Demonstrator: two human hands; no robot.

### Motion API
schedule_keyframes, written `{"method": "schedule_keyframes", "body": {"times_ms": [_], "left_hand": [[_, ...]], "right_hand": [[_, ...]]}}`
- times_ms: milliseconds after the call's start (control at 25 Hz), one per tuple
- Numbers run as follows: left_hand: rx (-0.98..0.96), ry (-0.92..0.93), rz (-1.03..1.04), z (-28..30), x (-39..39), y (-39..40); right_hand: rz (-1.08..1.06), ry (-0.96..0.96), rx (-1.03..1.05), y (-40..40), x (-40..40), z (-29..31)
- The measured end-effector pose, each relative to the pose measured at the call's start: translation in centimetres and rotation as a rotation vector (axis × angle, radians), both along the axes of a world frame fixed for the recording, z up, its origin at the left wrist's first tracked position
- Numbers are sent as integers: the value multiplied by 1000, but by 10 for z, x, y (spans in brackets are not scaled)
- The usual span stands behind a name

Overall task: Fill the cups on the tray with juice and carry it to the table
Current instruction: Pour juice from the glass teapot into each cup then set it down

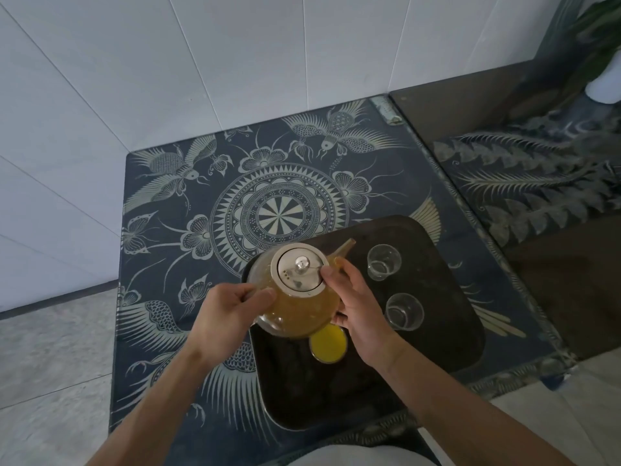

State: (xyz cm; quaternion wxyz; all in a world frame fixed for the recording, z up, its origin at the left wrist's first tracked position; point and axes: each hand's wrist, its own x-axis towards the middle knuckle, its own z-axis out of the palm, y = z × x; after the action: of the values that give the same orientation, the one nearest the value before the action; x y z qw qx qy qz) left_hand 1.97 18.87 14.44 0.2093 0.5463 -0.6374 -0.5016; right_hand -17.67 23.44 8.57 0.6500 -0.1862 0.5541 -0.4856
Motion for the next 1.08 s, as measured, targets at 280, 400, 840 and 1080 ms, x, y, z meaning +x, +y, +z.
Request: {"method": "schedule_keyframes", "body": {"times_ms": [280,400,840,1080], "left_hand": [[37,-56,36,-2,-45,8],[53,-91,57,-2,-61,11],[34,-351,59,-1,-94,8],[55,-415,71,2,-105,2]], "right_hand": [[64,-57,39,3,-47,-7],[90,-89,66,4,-62,-14],[143,-228,150,4,-83,-33],[138,-300,175,2,-87,-39]]}}
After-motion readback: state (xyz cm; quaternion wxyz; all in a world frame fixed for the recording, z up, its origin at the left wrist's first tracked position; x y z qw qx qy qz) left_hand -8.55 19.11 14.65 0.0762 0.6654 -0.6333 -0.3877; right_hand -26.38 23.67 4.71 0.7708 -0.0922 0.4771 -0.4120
